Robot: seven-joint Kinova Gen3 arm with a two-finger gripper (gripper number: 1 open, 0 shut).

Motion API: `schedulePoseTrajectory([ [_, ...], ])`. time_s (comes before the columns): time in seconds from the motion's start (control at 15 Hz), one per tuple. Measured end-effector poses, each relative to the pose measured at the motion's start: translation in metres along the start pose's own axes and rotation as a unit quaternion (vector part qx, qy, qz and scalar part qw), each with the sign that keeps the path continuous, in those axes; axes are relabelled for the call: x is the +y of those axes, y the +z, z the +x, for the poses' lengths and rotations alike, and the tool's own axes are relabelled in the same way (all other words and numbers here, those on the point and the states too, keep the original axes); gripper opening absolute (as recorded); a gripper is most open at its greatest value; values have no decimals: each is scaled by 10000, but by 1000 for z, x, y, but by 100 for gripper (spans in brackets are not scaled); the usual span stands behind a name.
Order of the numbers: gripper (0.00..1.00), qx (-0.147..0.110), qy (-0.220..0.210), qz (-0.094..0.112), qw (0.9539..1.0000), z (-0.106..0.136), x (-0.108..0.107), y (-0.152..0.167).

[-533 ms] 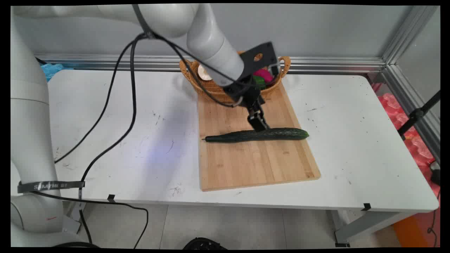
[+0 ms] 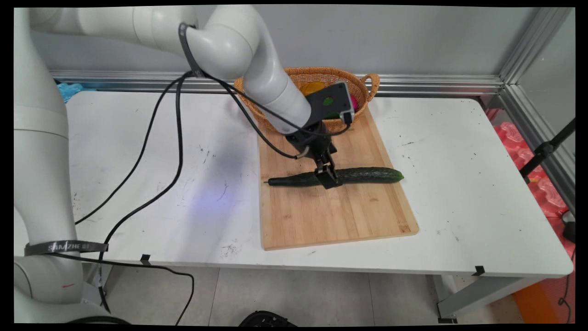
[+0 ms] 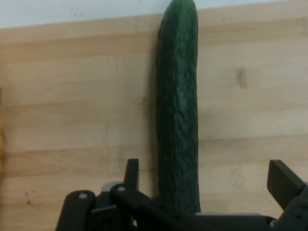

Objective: Pick up the cucumber from the vegetable basket, then place the picked object on the cutting board

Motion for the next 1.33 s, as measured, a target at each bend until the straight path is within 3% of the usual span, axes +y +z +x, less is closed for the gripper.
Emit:
schedulePoseTrajectory([
  [0.87, 100, 87, 21, -34, 10000, -11, -12, 43],
  [0.93, 0, 102, 5, -52, 9999, -11, -13, 46],
  [1.33, 0, 165, -94, -138, 9997, -8, -14, 54],
])
